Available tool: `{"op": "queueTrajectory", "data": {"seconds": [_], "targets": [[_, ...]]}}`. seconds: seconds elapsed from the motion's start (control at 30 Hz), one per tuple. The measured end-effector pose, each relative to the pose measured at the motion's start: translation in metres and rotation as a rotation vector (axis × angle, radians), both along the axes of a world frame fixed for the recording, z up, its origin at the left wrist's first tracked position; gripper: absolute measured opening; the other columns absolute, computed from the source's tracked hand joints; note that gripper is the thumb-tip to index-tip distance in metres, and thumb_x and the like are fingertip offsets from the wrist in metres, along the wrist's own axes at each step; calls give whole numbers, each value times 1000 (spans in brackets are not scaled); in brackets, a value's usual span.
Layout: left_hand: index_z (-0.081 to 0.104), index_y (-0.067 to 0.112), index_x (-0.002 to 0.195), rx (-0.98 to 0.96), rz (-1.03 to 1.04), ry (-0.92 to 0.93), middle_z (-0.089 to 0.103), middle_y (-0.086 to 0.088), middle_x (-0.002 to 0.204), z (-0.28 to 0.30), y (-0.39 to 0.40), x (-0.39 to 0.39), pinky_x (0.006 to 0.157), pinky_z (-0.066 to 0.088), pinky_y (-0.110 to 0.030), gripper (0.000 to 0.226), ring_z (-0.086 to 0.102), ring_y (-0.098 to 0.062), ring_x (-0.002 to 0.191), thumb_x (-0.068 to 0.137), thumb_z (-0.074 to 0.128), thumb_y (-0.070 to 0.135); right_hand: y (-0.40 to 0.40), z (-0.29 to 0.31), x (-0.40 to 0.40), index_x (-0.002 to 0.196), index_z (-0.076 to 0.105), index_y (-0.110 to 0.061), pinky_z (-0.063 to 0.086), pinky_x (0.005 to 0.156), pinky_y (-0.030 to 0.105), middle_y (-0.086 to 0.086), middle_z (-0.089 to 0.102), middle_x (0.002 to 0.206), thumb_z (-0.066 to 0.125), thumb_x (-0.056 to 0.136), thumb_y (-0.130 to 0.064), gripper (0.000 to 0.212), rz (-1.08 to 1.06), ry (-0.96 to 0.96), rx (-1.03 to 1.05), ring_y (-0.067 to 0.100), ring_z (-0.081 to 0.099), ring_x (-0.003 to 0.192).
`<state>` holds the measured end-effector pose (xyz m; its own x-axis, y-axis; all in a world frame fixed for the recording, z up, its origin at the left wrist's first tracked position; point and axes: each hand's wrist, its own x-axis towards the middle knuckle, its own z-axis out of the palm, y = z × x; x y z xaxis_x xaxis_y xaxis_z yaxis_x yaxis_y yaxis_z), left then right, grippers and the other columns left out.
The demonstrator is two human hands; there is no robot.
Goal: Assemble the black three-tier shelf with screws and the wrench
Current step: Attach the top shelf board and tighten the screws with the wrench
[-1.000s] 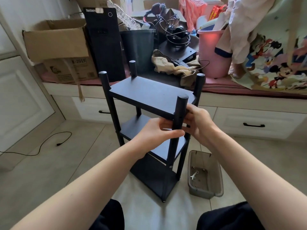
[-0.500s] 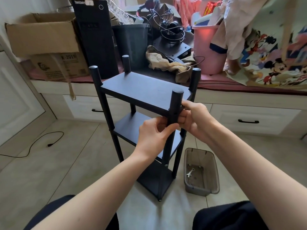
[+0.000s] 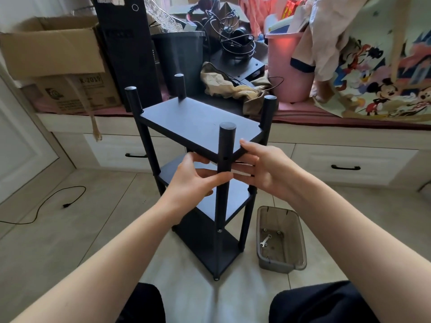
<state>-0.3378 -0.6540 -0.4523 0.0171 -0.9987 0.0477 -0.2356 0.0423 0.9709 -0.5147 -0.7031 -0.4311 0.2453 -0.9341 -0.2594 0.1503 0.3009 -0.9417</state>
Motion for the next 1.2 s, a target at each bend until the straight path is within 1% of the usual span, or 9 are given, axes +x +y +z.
{"op": "queueTrajectory", "data": {"seconds": [0.13, 0.27, 0.37, 0.43, 0.53, 0.67, 0.9, 1.07, 1.2], "targets": [[46, 30, 111, 77, 5, -11, 73, 6, 106, 0, 4, 0, 86, 59, -35, 84, 70, -4, 97, 47, 85, 67, -15, -1, -22, 111, 63, -6, 58, 78, 40, 9, 77, 97, 56, 98, -41, 38, -179, 116, 15, 26, 75, 86], [44, 30, 109, -20, -2, -69, 69, 8, 105, -1, 3, -7, 75, 55, -18, 68, 69, 0, 92, 63, 88, 55, -29, -11, -21, 117, 55, -11, 51, 76, 35, 4, 73, 97, 48, 99, -45, 39, -299, 415, -142, 23, 65, 99], [44, 25, 108, -66, 61, -59, 67, 3, 105, -3, -1, -14, 80, 56, -25, 61, 68, -8, 96, 71, 87, 45, -36, -17, -24, 125, 40, -18, 52, 89, 44, 5, 58, 116, 53, 95, -35, 36, -344, 544, -210, 25, 59, 106], [45, 23, 108, -84, 74, -74, 64, 3, 104, -3, -2, -14, 78, 55, -24, 60, 66, -9, 96, 72, 87, 45, -39, -20, -29, 135, 37, -27, 50, 85, 35, 7, 46, 126, 56, 93, -22, 46, -300, 597, -274, 20, 53, 105], [47, 22, 109, -69, 60, -107, 63, -1, 106, -2, -5, -7, 83, 59, -35, 63, 66, -14, 99, 69, 88, 48, -42, -26, -28, 127, 47, -28, 39, 68, 19, 4, 51, 123, 55, 97, -12, 35, -225, 577, -361, 17, 52, 109], [51, 22, 107, -23, 15, -113, 72, -1, 100, 1, -9, 16, 76, 63, -34, 60, 73, -13, 89, 66, 87, 47, -42, -25, -22, 114, 54, -22, 43, 70, 23, -7, 62, 108, 56, 99, -17, 17, -210, 524, -386, 16, 59, 108], [56, 21, 109, -10, 11, -135, 77, -2, 88, 8, -12, 73, 80, 60, -39, 43, 77, -20, 83, 72, 77, 27, -16, -17, -6, 115, 53, -21, 49, 79, 30, 3, 68, 104, 70, 90, -20, 31, -72, 588, -478, 15, 64, 99], [70, 21, 114, -14, -30, -34, 77, -2, 105, 9, -5, 102, 78, 61, -29, 33, 76, -23, 94, 83, 81, 15, -2, -15, 4, 126, 48, -28, 46, 81, 29, 1, 70, 103, 72, 88, -19, 45, 8, 621, -529, 13, 63, 103], [78, 34, 104, -35, -26, 35, 76, 3, 110, 10, 0, 114, 83, 60, -26, 35, 74, -20, 101, 69, 84, 32, 5, -16, 11, 135, 39, -36, 46, 85, 32, 3, 70, 97, 72, 88, -20, 59, 5, 611, -558, 16, 65, 96]]}}
